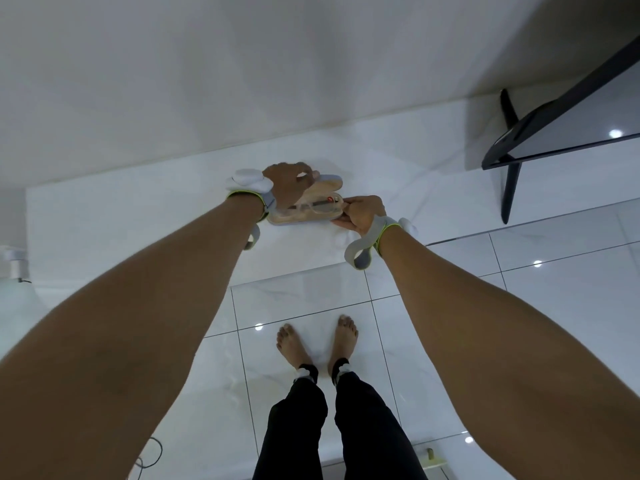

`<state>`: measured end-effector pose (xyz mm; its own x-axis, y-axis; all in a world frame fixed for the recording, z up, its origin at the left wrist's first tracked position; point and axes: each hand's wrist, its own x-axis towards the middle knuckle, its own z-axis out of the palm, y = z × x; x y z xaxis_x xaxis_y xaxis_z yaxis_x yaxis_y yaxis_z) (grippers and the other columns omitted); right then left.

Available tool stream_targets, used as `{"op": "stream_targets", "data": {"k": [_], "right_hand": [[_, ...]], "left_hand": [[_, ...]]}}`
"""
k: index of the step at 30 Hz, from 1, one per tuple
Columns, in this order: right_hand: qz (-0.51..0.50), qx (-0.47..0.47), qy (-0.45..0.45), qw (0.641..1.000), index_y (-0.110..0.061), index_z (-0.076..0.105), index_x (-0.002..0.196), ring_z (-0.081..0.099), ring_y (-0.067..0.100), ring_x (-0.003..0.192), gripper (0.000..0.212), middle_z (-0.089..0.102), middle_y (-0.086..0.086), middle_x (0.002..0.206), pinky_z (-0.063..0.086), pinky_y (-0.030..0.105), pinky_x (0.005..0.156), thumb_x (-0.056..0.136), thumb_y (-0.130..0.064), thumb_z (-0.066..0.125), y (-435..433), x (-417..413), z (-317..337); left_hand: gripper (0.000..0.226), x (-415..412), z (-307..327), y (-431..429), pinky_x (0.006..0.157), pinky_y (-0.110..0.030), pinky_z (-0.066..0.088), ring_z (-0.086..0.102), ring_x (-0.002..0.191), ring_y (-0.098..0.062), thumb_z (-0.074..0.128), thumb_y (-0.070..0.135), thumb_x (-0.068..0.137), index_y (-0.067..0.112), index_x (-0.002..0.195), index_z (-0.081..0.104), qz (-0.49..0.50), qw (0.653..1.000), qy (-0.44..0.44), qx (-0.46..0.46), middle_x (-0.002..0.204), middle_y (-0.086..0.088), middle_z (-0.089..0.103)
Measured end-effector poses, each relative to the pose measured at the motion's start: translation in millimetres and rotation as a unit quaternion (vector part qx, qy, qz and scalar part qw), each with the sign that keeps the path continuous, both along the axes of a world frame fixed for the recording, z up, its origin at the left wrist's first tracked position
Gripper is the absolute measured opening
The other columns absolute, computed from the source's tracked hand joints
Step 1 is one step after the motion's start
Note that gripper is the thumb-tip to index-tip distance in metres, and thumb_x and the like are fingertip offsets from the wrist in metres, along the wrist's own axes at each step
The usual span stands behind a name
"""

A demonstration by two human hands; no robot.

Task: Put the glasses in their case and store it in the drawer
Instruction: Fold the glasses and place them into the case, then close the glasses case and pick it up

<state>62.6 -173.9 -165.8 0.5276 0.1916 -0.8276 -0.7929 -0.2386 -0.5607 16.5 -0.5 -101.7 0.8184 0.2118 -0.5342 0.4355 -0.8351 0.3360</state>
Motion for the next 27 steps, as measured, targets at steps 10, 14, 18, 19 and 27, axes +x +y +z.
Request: {"op": "stream_targets", "data": {"k": [10,14,18,19,27], "right_hand": [[-0.020,-0.047,0.015,0.999,0.005,0.069,0.075,0.075,0.035,0.075,0.011,0.074,0.025,0.094,0.063,0.043,0.077,0.080,-0.004,0.073,6.3,-2.3,-7.4],[-0.026,-0.003,0.022,0.999,0.007,0.053,0.126,0.069,0.015,0.047,0.033,0.062,0.015,0.088,0.059,0.021,0.048,0.093,0.003,0.051,8.1,-7.4,8.3],[-0.041,0.010,0.014,0.999,0.005,0.039,0.140,0.064,0.013,0.037,0.045,0.065,0.009,0.076,0.053,0.019,0.038,0.096,0.005,0.044,6.7,-10.0,14.7],[-0.038,0.009,0.016,0.999,0.004,0.039,0.142,0.067,0.015,0.047,0.046,0.066,0.008,0.086,0.053,0.018,0.039,0.096,0.003,0.044,6.9,-11.1,13.9],[0.198,-0.118,-0.088,0.969,-0.007,0.062,0.126,0.063,0.033,0.114,0.047,0.068,0.015,0.123,0.048,0.034,0.099,0.092,-0.039,0.062,-7.1,-15.2,-2.6]], "left_hand": [[0.052,7.7,0.0,7.0,0.108,-0.035,0.032,0.044,0.135,-0.031,0.029,0.052,0.103,0.028,0.144,0.048,-0.042,0.993,0.085,-0.075,0.150,-0.007,0.047],[0.048,2.5,-2.2,10.5,0.113,-0.033,0.028,0.039,0.141,-0.026,0.039,0.053,0.100,0.035,0.143,0.047,-0.018,0.988,0.086,-0.127,0.153,0.002,0.044],[0.047,-12.5,-12.6,8.9,0.102,-0.023,0.032,0.045,0.136,-0.018,0.049,0.050,0.097,0.036,0.142,0.049,0.017,0.980,0.046,-0.190,0.148,0.006,0.050],[0.046,-16.2,-14.9,6.6,0.102,-0.023,0.032,0.046,0.135,-0.017,0.050,0.049,0.098,0.035,0.142,0.050,0.018,0.979,0.039,-0.198,0.147,0.006,0.051],[0.053,-42.3,-31.0,-9.0,0.101,-0.049,0.042,0.045,0.122,-0.033,0.040,0.068,0.089,0.053,0.140,0.040,-0.008,0.998,-0.002,-0.062,0.130,-0.005,0.050]]}}
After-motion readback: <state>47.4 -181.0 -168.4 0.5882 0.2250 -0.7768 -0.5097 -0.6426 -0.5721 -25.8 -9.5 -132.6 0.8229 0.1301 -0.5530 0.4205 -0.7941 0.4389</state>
